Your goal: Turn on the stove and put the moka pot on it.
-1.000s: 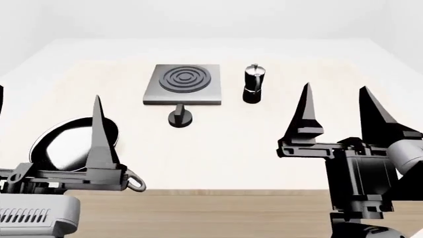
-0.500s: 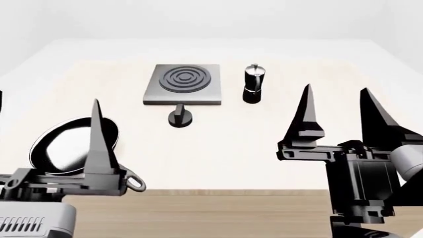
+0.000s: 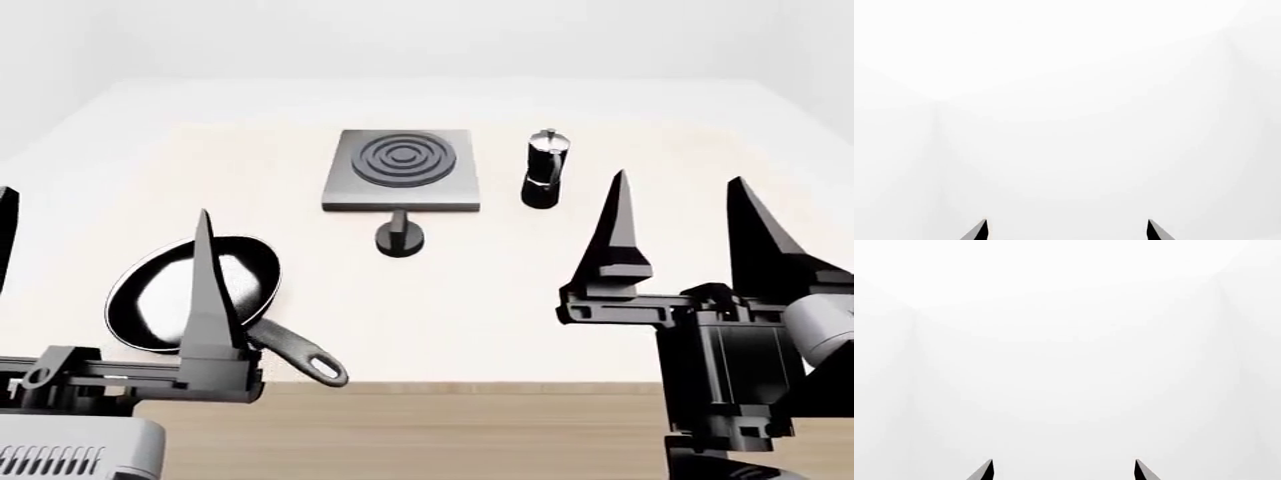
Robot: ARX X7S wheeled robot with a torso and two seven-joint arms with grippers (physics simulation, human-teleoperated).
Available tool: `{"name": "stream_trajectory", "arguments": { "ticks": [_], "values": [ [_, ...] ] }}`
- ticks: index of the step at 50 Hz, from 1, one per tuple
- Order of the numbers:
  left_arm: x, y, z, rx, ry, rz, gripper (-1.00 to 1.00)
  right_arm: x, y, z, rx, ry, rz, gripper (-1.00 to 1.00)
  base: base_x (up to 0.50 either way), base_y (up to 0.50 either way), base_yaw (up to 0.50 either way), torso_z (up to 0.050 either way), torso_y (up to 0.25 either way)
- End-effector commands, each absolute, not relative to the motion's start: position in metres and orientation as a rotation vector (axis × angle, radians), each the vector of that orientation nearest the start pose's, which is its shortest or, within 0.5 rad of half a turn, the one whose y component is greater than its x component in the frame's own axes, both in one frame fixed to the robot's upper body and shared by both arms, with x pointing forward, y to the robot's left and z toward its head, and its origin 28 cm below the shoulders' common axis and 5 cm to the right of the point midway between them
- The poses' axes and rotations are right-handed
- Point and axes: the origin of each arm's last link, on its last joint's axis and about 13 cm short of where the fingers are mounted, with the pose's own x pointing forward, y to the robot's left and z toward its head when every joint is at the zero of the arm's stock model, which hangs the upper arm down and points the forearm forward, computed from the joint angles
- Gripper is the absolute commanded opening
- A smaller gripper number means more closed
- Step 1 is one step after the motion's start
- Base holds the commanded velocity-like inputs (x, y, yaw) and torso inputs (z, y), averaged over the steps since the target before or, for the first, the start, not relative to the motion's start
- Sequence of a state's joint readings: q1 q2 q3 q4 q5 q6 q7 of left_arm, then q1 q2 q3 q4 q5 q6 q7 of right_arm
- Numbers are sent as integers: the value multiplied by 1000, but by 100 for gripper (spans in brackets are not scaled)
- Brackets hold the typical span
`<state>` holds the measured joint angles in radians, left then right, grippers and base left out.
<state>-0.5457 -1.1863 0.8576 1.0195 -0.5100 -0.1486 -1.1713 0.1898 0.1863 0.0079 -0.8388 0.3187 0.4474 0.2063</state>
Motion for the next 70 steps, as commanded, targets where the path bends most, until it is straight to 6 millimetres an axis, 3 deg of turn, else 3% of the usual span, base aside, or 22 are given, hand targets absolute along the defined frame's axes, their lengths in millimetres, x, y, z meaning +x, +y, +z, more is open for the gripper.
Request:
{"name": "stream_trajectory", "arguments": {
  "ticks": [1,24,70],
  "values": [
    [143,231,203,238,-602,19,100,196,-106,188,108,-548,30,100,0,254,0,0,0],
    [144,230,201,237,-594,12,100,196,-105,188,133,-531,41,100,10,102,0,0,0],
    [143,230,202,234,-595,7,100,195,-104,189,138,-540,49,100,162,0,0,0,0]
  ]
}}
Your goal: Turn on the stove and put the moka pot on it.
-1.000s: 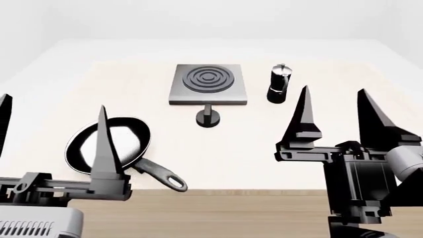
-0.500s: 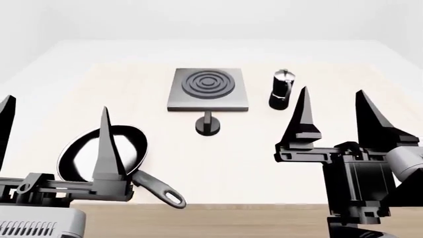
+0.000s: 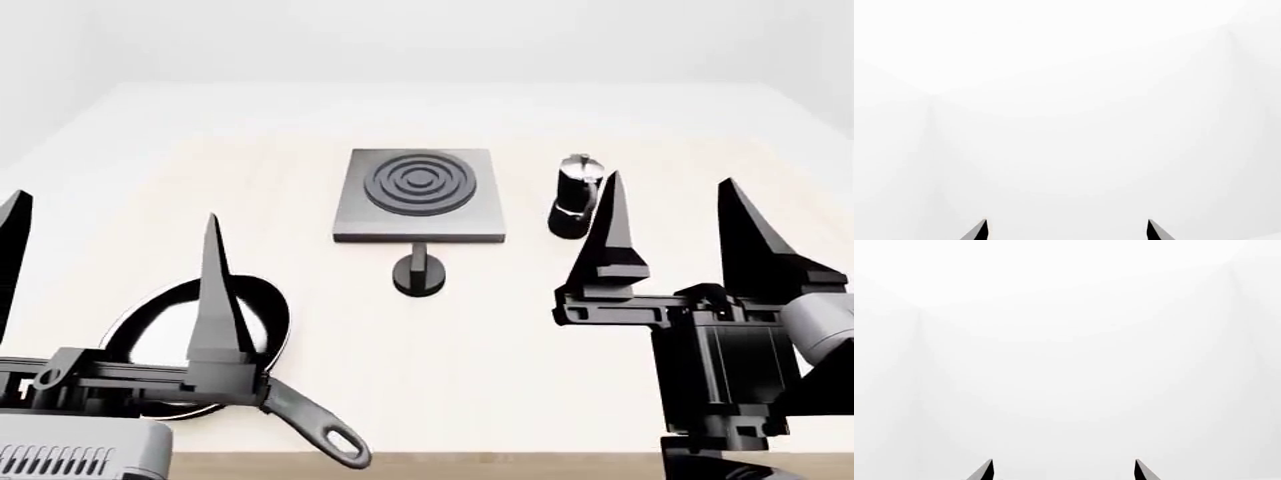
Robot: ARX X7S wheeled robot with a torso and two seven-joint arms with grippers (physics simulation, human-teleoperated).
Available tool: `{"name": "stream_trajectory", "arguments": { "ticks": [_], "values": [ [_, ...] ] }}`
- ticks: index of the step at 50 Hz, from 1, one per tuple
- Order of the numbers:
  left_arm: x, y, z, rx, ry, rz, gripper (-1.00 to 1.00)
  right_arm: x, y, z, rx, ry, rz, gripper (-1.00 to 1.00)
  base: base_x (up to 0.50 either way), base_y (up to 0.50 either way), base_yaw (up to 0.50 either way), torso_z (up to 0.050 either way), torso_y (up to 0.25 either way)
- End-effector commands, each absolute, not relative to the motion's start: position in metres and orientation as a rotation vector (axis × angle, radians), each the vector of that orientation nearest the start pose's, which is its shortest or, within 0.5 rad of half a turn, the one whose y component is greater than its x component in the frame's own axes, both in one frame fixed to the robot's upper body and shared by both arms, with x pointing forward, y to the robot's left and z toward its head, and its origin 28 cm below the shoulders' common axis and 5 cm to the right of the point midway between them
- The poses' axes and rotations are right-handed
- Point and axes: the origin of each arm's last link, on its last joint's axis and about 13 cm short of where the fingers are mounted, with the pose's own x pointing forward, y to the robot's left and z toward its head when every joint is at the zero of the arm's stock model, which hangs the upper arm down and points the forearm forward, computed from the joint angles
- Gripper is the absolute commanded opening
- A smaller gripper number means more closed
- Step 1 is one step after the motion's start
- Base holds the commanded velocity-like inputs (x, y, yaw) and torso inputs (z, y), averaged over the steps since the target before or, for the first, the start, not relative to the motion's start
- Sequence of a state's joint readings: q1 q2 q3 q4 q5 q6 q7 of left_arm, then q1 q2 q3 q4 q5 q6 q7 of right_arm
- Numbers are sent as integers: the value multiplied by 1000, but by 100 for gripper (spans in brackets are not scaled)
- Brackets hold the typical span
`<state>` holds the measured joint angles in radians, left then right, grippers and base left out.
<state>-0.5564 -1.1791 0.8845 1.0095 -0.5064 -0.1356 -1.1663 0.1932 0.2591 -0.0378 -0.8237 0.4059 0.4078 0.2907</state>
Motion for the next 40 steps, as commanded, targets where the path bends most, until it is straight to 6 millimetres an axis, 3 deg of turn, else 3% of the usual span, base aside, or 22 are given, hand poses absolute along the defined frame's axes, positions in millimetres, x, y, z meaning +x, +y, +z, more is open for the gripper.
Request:
{"name": "stream_trajectory", "arguments": {
  "ticks": [1,40],
  "values": [
    [143,230,202,233,-595,6,100,195,-105,189,140,-540,49,100,168,0,0,0,0],
    [145,230,198,232,-576,4,100,195,-104,187,147,-538,53,100,228,0,0,0,0]
  ]
}}
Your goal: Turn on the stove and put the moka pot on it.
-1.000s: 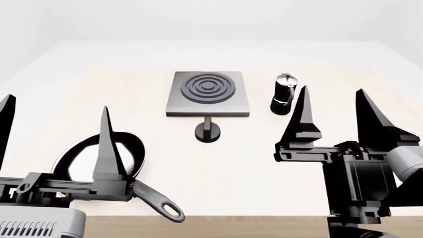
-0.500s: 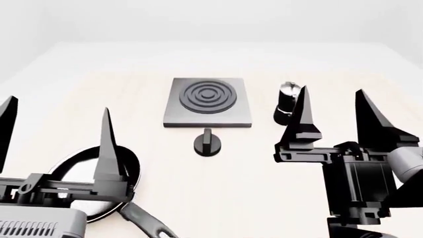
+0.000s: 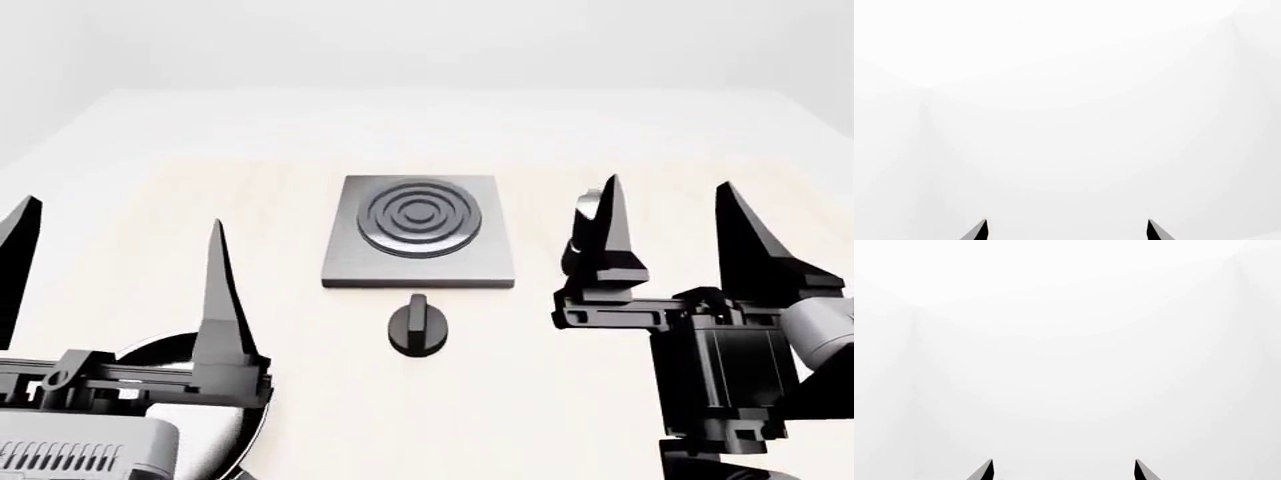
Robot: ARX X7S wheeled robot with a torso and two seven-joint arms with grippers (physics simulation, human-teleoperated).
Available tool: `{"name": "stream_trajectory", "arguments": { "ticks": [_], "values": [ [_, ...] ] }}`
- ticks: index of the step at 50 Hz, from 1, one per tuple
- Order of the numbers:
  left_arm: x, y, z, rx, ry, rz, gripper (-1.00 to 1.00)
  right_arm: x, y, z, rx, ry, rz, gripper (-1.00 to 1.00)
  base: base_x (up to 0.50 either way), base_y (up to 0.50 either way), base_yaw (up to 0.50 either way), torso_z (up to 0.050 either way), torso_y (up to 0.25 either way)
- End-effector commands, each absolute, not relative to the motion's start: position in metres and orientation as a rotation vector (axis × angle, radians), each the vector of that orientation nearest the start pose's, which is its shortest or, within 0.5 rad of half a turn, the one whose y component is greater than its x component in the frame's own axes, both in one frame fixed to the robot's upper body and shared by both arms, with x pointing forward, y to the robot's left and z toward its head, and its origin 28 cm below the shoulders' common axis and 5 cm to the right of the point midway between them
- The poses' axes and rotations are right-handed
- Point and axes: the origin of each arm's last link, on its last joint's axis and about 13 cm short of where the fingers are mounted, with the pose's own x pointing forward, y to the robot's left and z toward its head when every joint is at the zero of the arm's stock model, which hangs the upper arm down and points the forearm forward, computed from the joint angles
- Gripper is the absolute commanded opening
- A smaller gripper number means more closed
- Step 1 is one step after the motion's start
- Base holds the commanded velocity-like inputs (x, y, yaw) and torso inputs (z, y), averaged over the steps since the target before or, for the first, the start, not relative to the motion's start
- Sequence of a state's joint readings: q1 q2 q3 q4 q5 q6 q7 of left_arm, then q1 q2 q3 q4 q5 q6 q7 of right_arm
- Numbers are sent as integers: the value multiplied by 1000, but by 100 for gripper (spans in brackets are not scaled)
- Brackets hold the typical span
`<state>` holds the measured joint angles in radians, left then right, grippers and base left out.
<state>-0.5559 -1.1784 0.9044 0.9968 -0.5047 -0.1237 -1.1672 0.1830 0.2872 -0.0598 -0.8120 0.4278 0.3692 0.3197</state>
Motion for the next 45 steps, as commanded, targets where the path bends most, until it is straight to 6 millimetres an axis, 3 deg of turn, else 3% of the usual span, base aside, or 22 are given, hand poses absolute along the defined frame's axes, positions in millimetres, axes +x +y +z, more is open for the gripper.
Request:
{"name": "stream_trajectory", "arguments": {
  "ticks": [1,32,45],
  "values": [
    [145,230,198,232,-576,4,100,195,-103,187,146,-539,54,100,230,0,0,0,0],
    [147,230,194,228,-560,1,100,194,-102,185,147,-541,67,100,210,0,0,0,0],
    [162,228,177,146,-433,-80,100,192,-102,186,156,-547,70,100,0,0,0,0,0]
  ]
}}
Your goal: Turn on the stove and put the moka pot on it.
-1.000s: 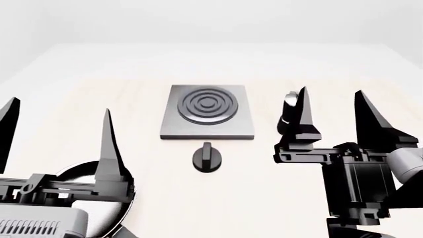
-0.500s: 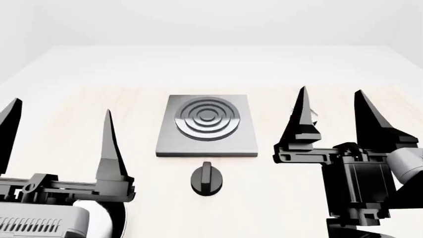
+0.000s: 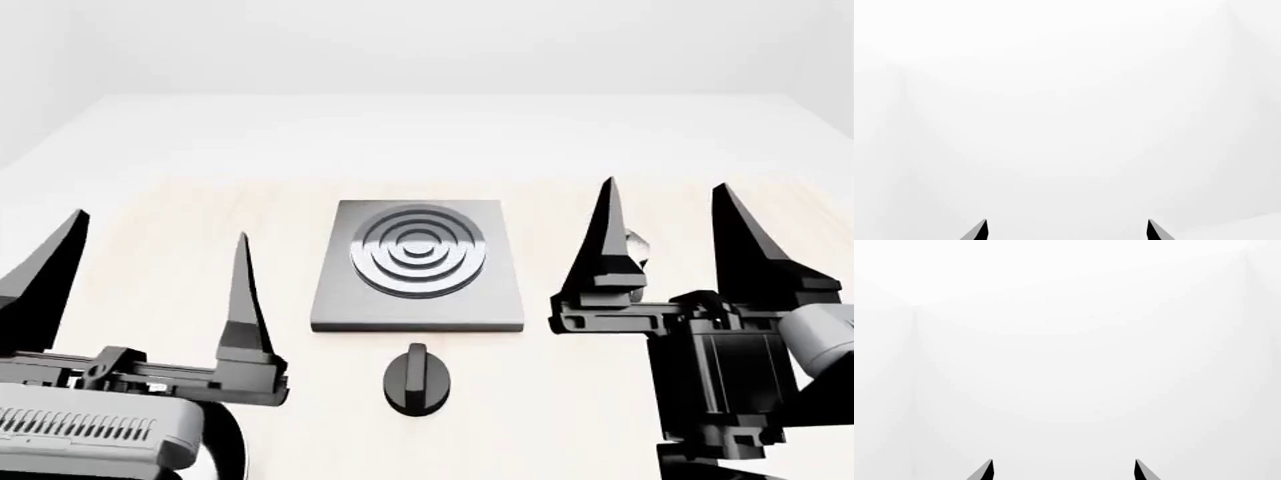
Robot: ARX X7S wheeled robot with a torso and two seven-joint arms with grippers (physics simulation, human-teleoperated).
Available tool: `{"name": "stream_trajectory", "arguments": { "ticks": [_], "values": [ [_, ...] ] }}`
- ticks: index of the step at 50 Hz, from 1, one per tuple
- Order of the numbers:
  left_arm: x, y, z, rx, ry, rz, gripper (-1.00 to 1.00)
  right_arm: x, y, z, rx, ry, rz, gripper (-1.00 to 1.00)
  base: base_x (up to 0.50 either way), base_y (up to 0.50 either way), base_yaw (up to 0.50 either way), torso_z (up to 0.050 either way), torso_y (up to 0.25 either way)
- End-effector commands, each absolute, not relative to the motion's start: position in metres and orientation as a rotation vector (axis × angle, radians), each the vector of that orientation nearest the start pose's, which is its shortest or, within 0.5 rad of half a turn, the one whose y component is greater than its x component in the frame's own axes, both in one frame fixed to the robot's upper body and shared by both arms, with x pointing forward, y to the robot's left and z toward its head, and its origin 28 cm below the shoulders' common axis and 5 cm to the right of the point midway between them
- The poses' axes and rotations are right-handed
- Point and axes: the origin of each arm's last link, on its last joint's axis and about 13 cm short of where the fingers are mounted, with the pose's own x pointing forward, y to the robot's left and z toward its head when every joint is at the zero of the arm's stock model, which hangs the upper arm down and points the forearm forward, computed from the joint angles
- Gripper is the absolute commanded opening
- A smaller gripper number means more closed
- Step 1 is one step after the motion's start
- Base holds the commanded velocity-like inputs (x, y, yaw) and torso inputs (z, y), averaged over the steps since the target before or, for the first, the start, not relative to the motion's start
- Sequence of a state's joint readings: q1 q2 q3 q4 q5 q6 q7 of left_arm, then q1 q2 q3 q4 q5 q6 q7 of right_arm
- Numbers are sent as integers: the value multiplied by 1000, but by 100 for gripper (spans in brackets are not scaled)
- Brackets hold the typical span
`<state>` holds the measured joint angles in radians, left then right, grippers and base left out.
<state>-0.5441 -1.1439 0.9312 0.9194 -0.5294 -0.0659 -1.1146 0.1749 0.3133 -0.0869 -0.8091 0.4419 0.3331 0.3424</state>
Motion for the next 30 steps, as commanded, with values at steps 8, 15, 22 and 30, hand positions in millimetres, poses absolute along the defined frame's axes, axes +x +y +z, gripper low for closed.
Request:
{"name": "stream_trajectory", "arguments": {
  "ticks": [8,15,22,30],
  "values": [
    [182,228,160,93,-271,-139,100,191,-101,188,158,-551,74,100,0,0,0,0,0],
    [192,225,139,40,-125,-203,100,190,-101,190,160,-557,81,100,0,0,0,0,0],
    [197,220,121,-2,-22,-261,100,188,-100,191,160,-565,83,100,0,0,0,0,0],
    [202,217,99,-32,88,-312,100,189,-100,191,161,-566,84,100,0,0,0,0,0]
  ]
}}
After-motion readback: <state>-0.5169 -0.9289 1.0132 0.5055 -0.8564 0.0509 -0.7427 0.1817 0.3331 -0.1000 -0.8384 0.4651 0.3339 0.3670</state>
